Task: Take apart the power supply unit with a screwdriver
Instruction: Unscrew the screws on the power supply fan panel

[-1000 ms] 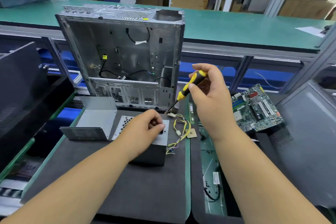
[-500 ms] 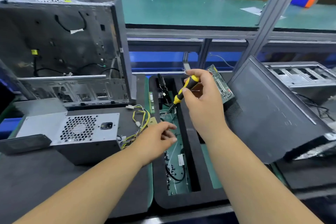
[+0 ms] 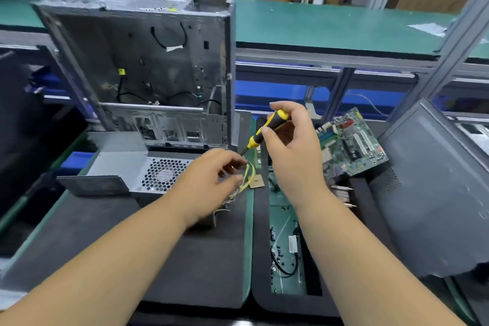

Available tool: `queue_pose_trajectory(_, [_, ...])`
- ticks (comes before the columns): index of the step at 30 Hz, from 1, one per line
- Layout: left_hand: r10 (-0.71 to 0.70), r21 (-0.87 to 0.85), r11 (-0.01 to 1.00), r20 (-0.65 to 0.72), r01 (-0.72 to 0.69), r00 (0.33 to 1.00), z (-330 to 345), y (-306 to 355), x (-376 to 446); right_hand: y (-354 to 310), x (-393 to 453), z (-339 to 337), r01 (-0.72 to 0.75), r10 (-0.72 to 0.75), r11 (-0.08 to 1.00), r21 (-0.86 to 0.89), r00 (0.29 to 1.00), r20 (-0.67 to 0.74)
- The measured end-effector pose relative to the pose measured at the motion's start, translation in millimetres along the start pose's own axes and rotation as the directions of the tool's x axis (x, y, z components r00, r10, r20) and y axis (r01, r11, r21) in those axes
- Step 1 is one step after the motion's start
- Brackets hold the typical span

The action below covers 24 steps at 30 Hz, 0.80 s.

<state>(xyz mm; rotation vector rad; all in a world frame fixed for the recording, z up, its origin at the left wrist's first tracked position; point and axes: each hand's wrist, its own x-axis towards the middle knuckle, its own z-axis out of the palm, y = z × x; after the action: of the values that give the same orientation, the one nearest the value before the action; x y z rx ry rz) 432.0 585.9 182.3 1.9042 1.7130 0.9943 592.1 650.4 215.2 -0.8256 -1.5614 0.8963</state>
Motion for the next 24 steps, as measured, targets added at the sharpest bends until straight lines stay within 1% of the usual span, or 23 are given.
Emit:
queue_pose_trajectory(4, [-0.066, 0.02, 0.997, -0.082, 0.068, 0.994, -31.7, -24.9, -9.8, -5.0, 2.4, 33.0, 0.04, -0.039, 0.999, -0.016, 0.998, 0.05])
queue_pose_trajectory(7, [-0.11, 0.064, 0.991, -0.109, 0.117, 0.988, -50.8, -47.7, -18.9, -7.2, 1.5, 56.8, 0.02, -0.021, 1.0, 0.017, 0.995, 0.094])
queue_pose_trajectory(10, [-0.139, 0.108, 0.982, -0.123, 0.152, 0.983, -68.1, -70.2, -31.1, -10.4, -1.7, 78.7, 0.026, -0.023, 0.999, -0.026, 0.992, 0.124])
queue_pose_trajectory(14, [-0.203, 0.067, 0.975, -0.12, 0.212, 0.972, -87.2, -96.3, -48.2, -17.2, -7.8, 105.1, 0.007, -0.006, 1.0, -0.003, 0.98, 0.201])
queue_pose_trajectory(17, [-0.294, 0.075, 0.95, -0.109, 0.303, 0.949, -96.1, -114.9, -57.7, -21.6, -12.4, 124.5, -0.004, 0.019, 0.998, -0.066, 0.97, 0.24])
queue_pose_trajectory(18, [-0.329, 0.056, 0.94, -0.104, 0.336, 0.939, -98.1, -120.1, -59.6, -23.2, -13.8, 130.7, 0.003, 0.021, 0.996, -0.094, 0.968, 0.251])
queue_pose_trajectory(20, [-0.379, -0.033, 0.925, -0.075, 0.377, 0.922, -101.2, -129.3, -61.5, -26.7, -15.8, 143.2, 0.007, 0.028, 0.992, -0.125, 0.961, 0.276])
queue_pose_trajectory(24, [-0.389, -0.192, 0.901, 0.034, 0.388, 0.921, -105.1, -141.0, -61.7, -32.3, -18.3, 159.7, 0.036, 0.024, 0.981, -0.193, 0.954, 0.298])
